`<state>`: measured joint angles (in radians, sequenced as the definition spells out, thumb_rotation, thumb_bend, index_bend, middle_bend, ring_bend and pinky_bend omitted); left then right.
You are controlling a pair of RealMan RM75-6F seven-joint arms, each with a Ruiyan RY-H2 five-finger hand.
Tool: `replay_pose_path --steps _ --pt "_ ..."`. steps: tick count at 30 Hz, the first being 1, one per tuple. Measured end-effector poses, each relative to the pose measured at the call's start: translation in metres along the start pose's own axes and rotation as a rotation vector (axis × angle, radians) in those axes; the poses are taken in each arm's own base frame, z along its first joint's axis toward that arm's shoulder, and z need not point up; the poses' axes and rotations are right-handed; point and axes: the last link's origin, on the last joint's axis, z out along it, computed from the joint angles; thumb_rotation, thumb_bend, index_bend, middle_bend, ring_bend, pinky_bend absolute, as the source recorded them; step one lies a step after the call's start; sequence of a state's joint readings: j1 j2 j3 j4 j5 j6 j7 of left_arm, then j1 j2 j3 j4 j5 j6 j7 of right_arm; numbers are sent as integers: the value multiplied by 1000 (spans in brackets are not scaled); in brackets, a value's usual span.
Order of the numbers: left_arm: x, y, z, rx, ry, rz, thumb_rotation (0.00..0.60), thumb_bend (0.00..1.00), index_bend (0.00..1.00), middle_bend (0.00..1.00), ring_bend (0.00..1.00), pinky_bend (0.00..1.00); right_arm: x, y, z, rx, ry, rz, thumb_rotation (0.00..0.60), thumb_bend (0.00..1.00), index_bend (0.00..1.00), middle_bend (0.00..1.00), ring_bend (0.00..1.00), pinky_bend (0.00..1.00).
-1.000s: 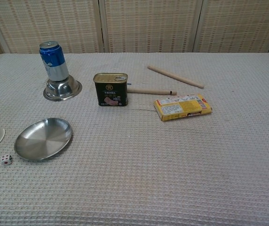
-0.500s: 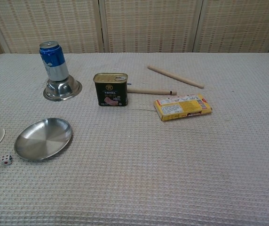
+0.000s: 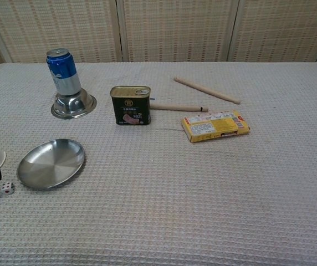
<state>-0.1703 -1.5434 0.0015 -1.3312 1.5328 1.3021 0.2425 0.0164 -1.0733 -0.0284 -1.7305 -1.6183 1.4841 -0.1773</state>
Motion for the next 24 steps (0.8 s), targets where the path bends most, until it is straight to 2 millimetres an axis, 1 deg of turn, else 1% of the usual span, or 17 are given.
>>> replay_pose_path --steps 5,10,15,24 --pt "-3 2 5 4 -6 -12 600 356 396 1000 1000 1000 -2 0 1 -3 -12 -4 557 173 0 0 0 0" --pt "-6 3 12 6 -4 -15 600 334 418 1000 1000 1000 -3 0 2 -7 -15 -6 558 173 0 0 0 0" --pt "-9 5 19 7 6 1 600 332 430 1000 1000 1000 -3 1 2 -10 -15 -7 557 172 0 0 0 0" --pt "-12 8 24 -1 -1 16 600 329 470 1000 1000 1000 -2 2 3 -14 -14 -7 558 172 0 0 0 0"
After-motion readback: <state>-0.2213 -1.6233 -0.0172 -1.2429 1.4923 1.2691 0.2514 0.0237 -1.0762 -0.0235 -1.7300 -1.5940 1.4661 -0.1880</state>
